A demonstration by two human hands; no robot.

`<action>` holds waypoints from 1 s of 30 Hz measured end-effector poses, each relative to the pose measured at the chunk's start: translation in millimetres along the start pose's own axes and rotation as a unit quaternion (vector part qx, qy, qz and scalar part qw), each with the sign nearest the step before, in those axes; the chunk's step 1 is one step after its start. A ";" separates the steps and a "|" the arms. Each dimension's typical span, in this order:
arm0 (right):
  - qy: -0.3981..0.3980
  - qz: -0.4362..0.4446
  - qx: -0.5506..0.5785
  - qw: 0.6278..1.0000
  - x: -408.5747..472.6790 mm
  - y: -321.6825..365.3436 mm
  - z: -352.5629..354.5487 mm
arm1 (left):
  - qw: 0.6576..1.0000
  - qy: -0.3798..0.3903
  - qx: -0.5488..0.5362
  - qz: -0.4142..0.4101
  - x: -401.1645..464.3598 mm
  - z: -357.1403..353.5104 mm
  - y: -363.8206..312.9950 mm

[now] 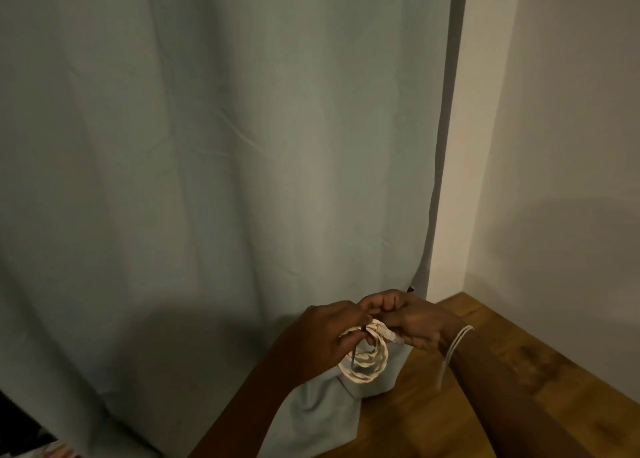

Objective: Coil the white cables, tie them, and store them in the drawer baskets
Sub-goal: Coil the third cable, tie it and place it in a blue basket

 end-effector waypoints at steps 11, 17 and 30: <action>0.064 -0.046 -0.007 0.997 -2.3 -2.4 -10.5 | 1.000 -0.020 0.007 0.011 -10.2 -11.2 1.4; -0.003 0.059 0.008 0.998 1.8 3.3 -7.1 | 0.986 -0.076 -0.125 0.083 -7.3 -2.0 13.1; -0.088 0.090 -0.084 0.988 -0.9 31.3 2.2 | 0.959 -0.051 -0.226 0.162 -4.2 -1.6 38.6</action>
Point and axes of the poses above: each hand's wrist, its own x-axis towards the middle knuckle, its own z-axis out of the back of the hand, y = z × x, the point moved 7 cm from there along x, towards the middle knuckle, and after that the axes turned 6 degrees about z, right-handed, at the moved point
